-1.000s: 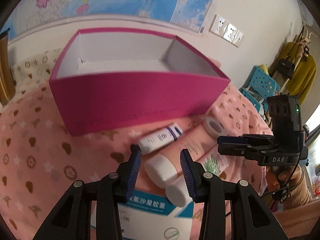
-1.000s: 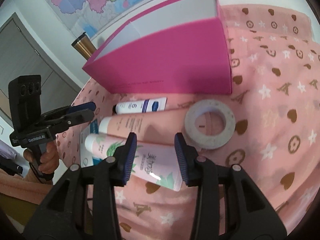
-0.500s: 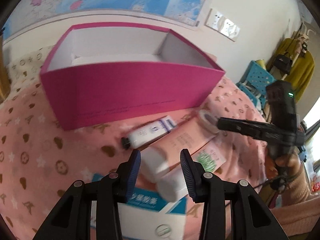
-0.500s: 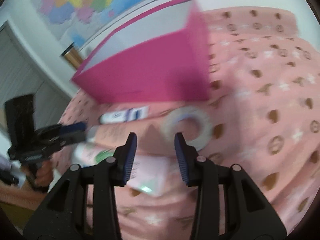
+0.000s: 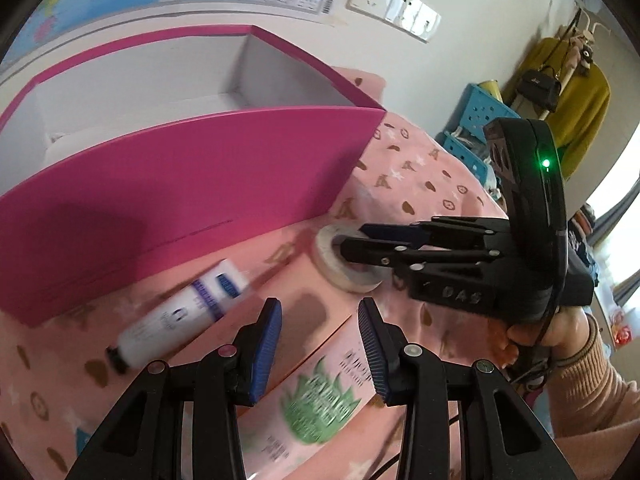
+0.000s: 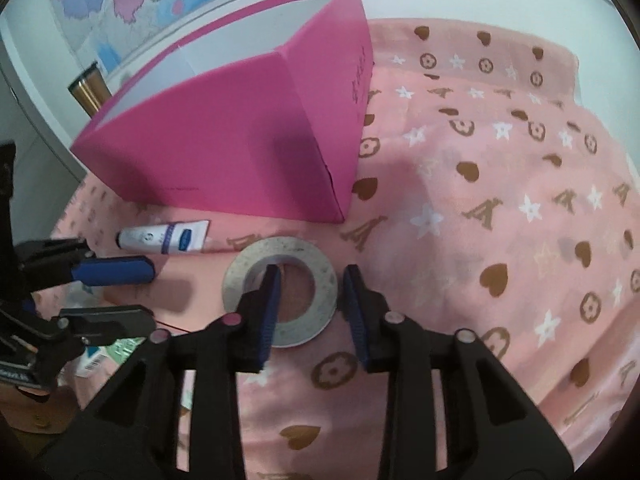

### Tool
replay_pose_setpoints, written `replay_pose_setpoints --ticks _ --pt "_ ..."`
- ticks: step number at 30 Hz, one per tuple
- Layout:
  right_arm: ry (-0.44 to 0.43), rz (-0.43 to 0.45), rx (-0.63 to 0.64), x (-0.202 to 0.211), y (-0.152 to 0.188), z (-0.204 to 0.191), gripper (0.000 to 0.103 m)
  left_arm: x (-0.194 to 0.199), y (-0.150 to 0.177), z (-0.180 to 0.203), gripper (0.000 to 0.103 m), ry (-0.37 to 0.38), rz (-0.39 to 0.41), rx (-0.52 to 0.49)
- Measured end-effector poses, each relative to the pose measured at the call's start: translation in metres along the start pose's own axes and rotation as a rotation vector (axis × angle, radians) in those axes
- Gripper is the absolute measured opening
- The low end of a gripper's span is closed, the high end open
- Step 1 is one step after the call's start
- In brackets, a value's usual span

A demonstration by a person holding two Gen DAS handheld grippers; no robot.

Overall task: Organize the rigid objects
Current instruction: 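Reach the left gripper to the white tape roll and grasp its rim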

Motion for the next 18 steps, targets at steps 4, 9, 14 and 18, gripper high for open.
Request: replay_pose_setpoints --ticks 4,9,14,18 --pt "0.039 0.012 0.044 0.001 0.004 -0.004 0.017 -0.009 -0.006 0.004 0.039 0.003 -0.015 -0.003" --pt "0.031 0.041 0.016 0.012 0.006 -0.001 0.016 -0.014 -0.009 0.005 0.039 0.023 -0.029 0.005" --pt "0.019 0.090 0.026 0.033 0.002 -0.008 0.016 -0.015 -0.011 0.013 0.039 0.049 -0.032 -0.003" --pt "0.008 0.122 0.040 0.047 -0.004 -0.016 0.016 -0.006 -0.016 0.016 0.039 0.067 -0.006 -0.009"
Point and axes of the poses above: each gripper's, at about its wrist camera, not at the fingertips, and x roughly against the way its jaws point, z to its right, y to its underside, the point moved 4 cm from there along -x, roughly the way its jaws point, and after that the axes turned 5 degrees about y, right-handed, at the moved point
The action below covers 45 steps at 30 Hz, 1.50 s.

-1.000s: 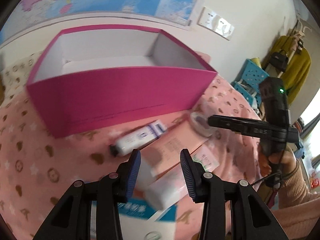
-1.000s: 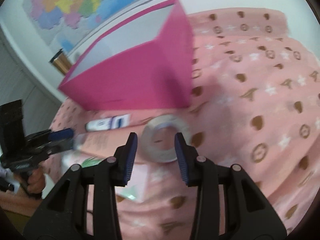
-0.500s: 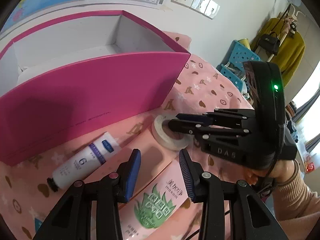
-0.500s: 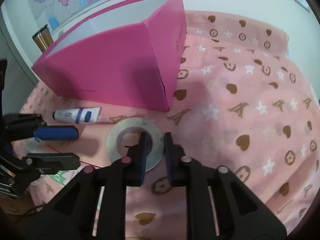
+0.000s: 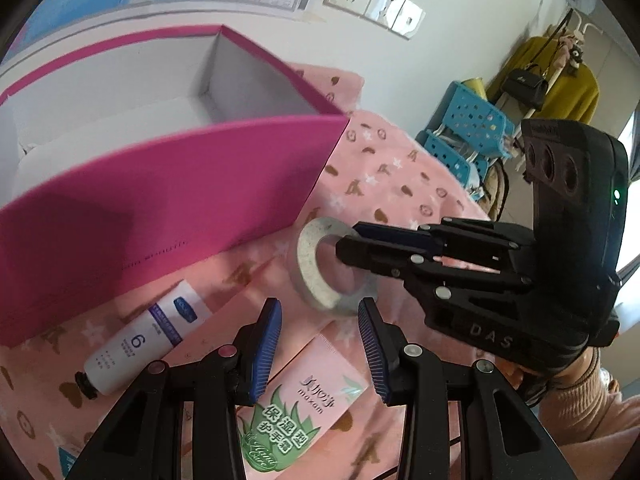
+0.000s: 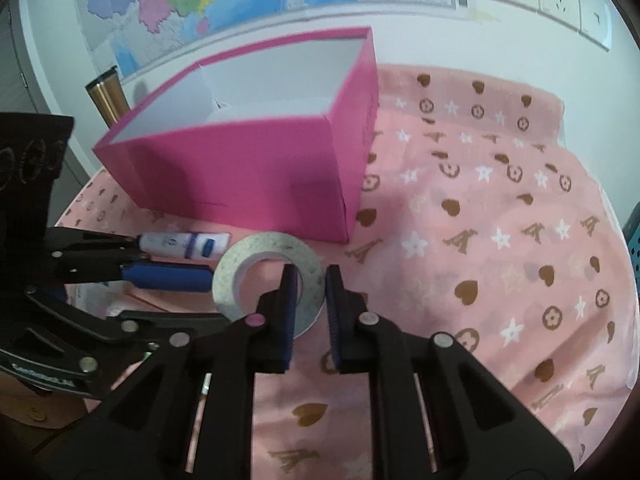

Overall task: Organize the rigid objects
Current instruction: 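Reach the left gripper to the white tape roll and grasp its rim, then lower the tape roll into the magenta box and open the left gripper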

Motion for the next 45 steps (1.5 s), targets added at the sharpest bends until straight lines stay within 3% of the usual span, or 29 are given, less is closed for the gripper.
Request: replay_pose_setpoints --ticks 7,18,26,36,41,43,45 --pt "-0.008 0.073 0.045 0.024 -0.025 -0.014 0.016 0.027 -0.020 0.006 0.031 0.005 0.071 -0.023" --pt "0.018 0.163 0.137 0.036 -0.086 -0.027 0.016 0.063 -0.071 -0.005 0.030 -0.033 0.169 -0.036" --pt "0.005 0.121 0.125 0.014 -0.113 -0.022 0.016 0.059 -0.100 -0.031 0.030 -0.059 0.160 0.010" --pt "0.044 -0.007 0.082 -0.030 -0.116 -0.009 0.016 0.023 -0.107 -0.058 0.030 -0.068 0.079 0.080" --pt "0.075 -0.024 0.051 -0.032 -0.116 -0.003 0.021 0.015 -0.103 -0.072 0.030 -0.094 0.061 0.122" --pt "0.095 -0.007 0.054 -0.027 -0.117 -0.002 0.030 0.018 -0.099 -0.075 0.030 -0.112 0.071 0.122" --pt "0.091 0.008 0.050 -0.020 -0.118 -0.002 0.030 0.028 -0.094 -0.077 0.030 -0.144 0.099 0.112"
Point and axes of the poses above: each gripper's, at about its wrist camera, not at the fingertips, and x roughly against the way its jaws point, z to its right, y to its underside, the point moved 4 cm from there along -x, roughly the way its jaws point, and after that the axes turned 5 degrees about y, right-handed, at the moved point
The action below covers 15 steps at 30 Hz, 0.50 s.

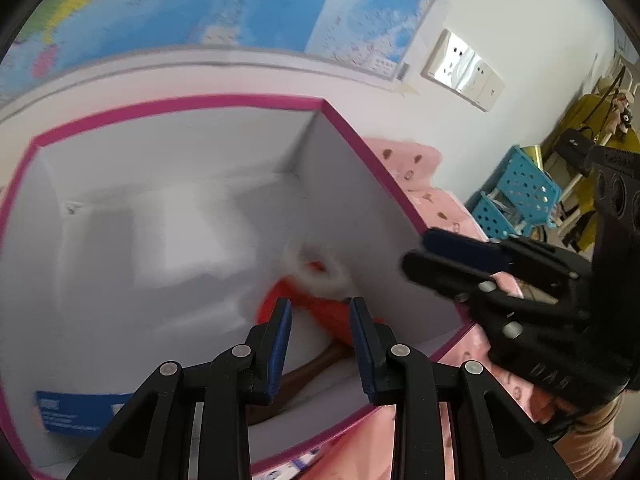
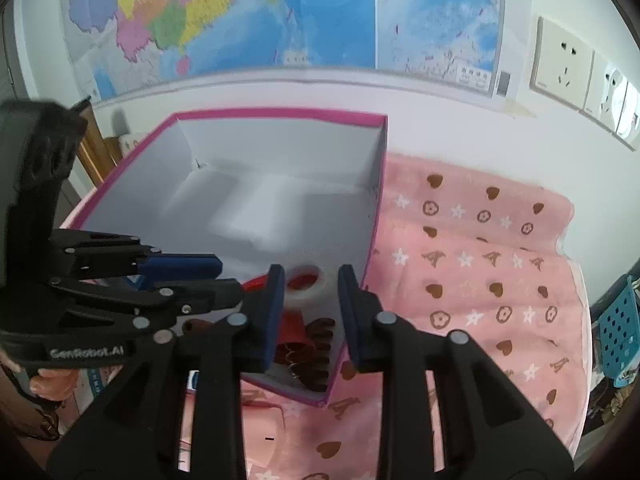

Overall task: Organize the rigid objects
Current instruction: 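Lower the tape roll into the magenta box and open the left gripper, then withdraw the left gripper from the magenta box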

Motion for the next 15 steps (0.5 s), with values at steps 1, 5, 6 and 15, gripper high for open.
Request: replay_pose_setpoints --ticks 1,5,6,15 --pt "-0.003 0.010 0.000 0.004 0.000 0.000 0.030 0.007 0.003 -0.001 0.030 -0.012 0.019 -0.009" --pt "-0.075 0.052 -0.008 0.022 0.007 -0.002 0.030 0.038 0.016 -0.005 0.030 -0.035 0.088 -0.038" --pt "-0.101 0.066 -0.013 0.028 0.010 -0.002 0.030 0.047 0.021 -0.006 0.030 -0.034 0.105 -0.047" --pt "-0.327 0.048 -0.003 0.045 0.054 -0.030 0.031 0.114 0.064 -0.012 0.033 0.030 0.229 -0.045"
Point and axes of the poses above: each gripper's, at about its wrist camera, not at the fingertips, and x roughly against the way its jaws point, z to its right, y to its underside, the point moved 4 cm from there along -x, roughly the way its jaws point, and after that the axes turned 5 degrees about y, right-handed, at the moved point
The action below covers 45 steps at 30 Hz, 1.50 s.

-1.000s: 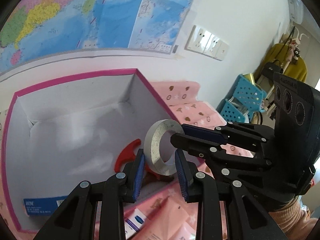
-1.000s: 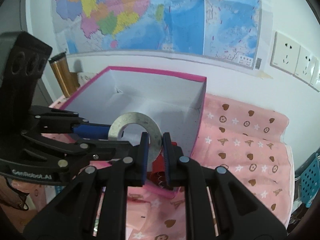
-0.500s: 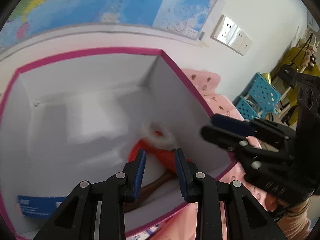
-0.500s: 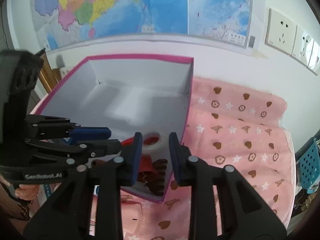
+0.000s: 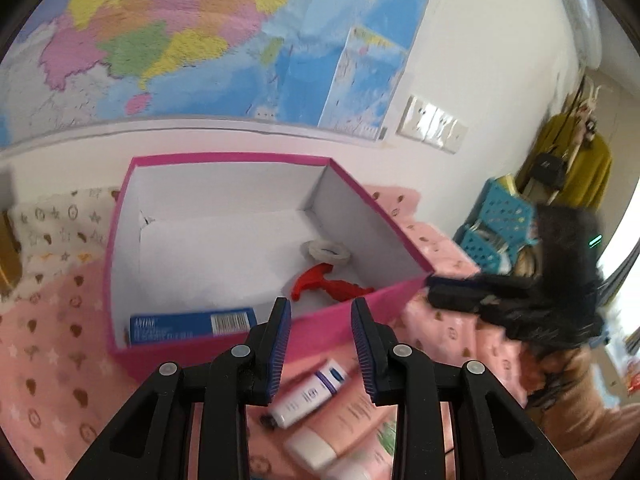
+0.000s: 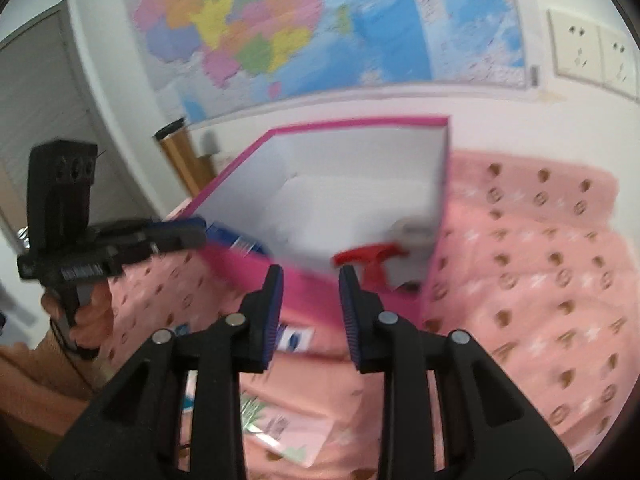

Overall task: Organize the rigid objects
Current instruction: 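Withdraw the left gripper from the magenta box, then reach the left gripper to the white lotion tube and grasp it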

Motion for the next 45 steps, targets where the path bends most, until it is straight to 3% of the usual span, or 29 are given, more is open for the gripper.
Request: replay_pose_setpoints --ticks 2,6,14,24,30,33,45 --pt "0.000 -0.053 -0.006 -0.017 0.012 -0.001 0.031 0.005 0.008 -0.005 0.035 -0.012 -0.001 0.008" --pt "-0.017 -0.157 -0.032 -0.055 0.033 -0.002 0.031 -0.010 0.027 -0.018 0.035 -0.044 -0.079 0.061" --pt "-0.021 -0.256 -0.011 -0.091 0.047 -0.008 0.031 -0.040 0.059 -0.032 0.035 -0.080 -0.191 0.130" --pt "-0.057 -0.305 0.008 -0.088 0.050 -0.011 0.031 -0.047 0.074 -0.039 0.035 -0.080 -0.248 0.141" --pt "-0.037 -0.280 -0.046 -0.092 0.053 -0.009 0.031 -0.050 0.080 -0.035 0.035 -0.072 -0.268 0.143" --pt "-0.037 -0.256 -0.088 -0.097 0.052 -0.007 0.039 -0.052 0.081 -0.033 0.035 -0.072 -0.274 0.149" --pt "-0.036 -0.230 -0.088 -0.099 0.055 -0.017 0.040 -0.056 0.081 -0.029 0.035 -0.084 -0.279 0.160"
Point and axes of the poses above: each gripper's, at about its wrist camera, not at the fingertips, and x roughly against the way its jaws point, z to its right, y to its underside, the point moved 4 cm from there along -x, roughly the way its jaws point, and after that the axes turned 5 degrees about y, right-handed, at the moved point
